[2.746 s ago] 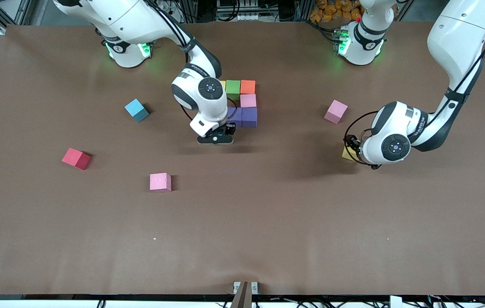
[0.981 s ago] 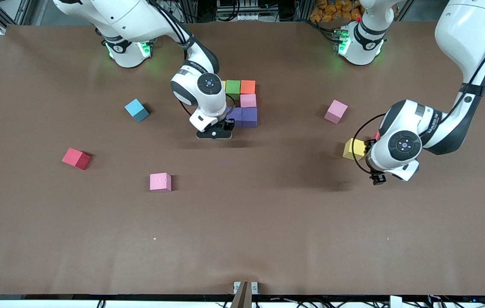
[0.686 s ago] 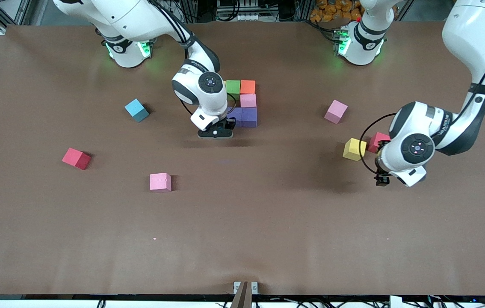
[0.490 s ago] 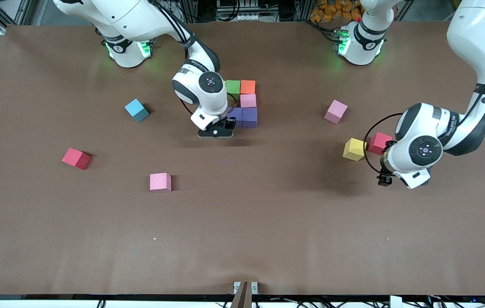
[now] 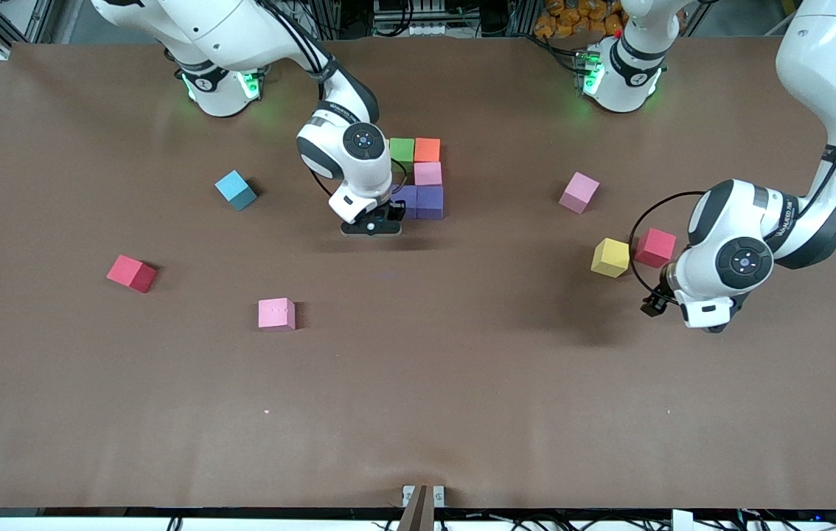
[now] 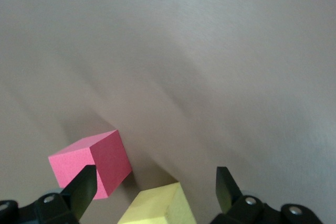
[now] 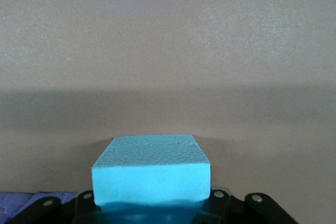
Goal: Form number 2 with 11 blocks
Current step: 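Grasp the yellow block with the left gripper, then release cyan and reach pink with the right gripper while left lifts yellow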
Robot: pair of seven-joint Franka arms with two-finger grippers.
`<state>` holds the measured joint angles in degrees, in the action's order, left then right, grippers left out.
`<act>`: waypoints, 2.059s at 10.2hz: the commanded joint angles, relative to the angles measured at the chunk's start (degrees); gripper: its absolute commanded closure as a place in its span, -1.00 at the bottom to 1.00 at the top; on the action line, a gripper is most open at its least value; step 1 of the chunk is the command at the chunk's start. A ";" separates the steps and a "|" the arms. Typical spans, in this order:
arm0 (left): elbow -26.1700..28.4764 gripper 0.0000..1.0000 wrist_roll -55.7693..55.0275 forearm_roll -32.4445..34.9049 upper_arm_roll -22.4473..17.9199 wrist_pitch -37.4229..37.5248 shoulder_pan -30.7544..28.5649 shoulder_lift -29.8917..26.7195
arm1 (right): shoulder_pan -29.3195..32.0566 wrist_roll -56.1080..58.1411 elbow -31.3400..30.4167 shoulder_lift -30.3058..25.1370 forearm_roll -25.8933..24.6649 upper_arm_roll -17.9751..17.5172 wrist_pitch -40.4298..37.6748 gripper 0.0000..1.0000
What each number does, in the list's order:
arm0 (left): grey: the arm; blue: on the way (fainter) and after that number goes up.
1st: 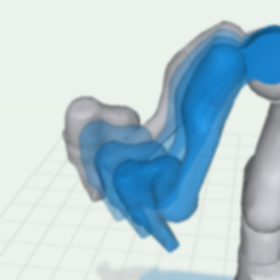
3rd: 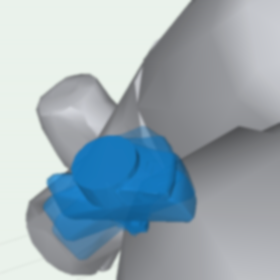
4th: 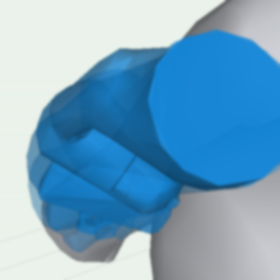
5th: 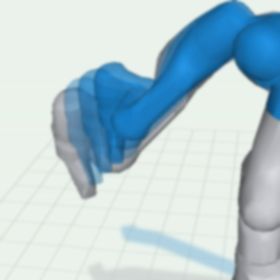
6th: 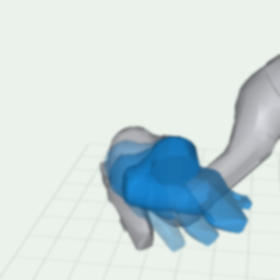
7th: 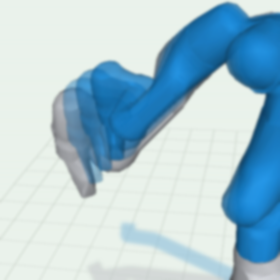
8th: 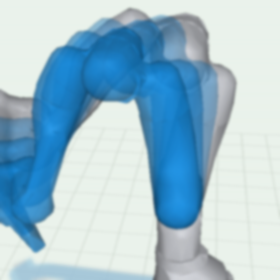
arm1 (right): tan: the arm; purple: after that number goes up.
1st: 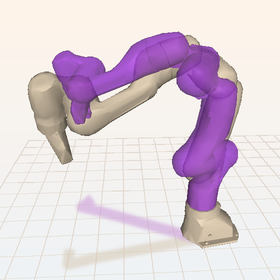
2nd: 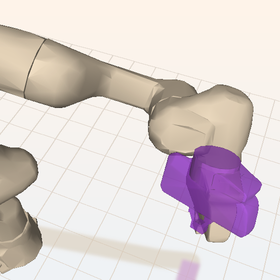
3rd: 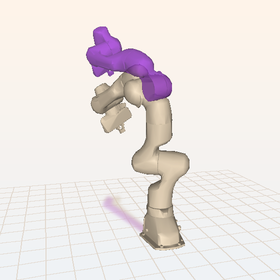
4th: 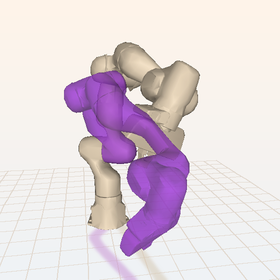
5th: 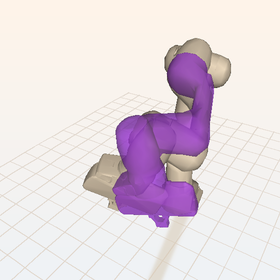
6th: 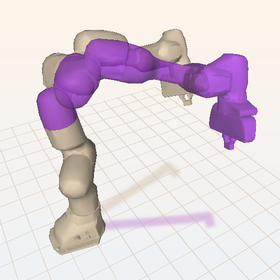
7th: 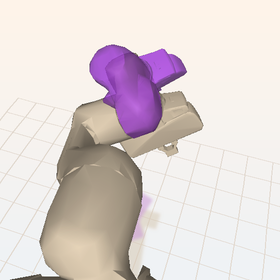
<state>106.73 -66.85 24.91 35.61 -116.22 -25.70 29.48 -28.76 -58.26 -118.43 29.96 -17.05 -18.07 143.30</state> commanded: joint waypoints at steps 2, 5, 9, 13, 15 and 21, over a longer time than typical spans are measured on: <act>0.32 -1.00 19.59 -3.54 2.26 0.21 -1.45 -2.32 | -0.07 -2.21 -2.07 -1.84 -1.40 0.06 0.23 -0.17; 1.55 -1.00 43.57 -9.60 2.80 0.30 -1.90 -4.69 | 0.11 -2.21 -1.89 -1.84 -1.23 0.06 0.23 -0.95; 5.59 -1.00 56.54 -9.79 2.80 0.21 -1.46 -4.69 | 0.81 -2.04 -1.54 -3.85 -0.96 0.14 -0.47 -1.00; 8.66 -1.00 62.19 -9.79 2.80 -1.80 -0.50 -5.22 | 4.14 -2.12 -0.67 -7.37 -0.61 -0.03 -1.10 -1.00; 11.21 -1.00 62.19 -9.79 2.53 -5.75 0.99 -5.13 | 6.95 -1.08 1.18 -9.21 2.53 -0.38 -1.44 -1.00; 14.39 -1.00 62.28 -6.81 -0.37 -10.43 3.11 -4.25 | 30.84 28.67 6.63 -6.77 2.47 -9.79 -5.40 -1.00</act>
<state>119.68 -5.51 17.13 36.14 -125.60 -22.97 26.59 -1.08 -35.94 -113.16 21.54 -14.80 -26.27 138.64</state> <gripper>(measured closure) 0.000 0.000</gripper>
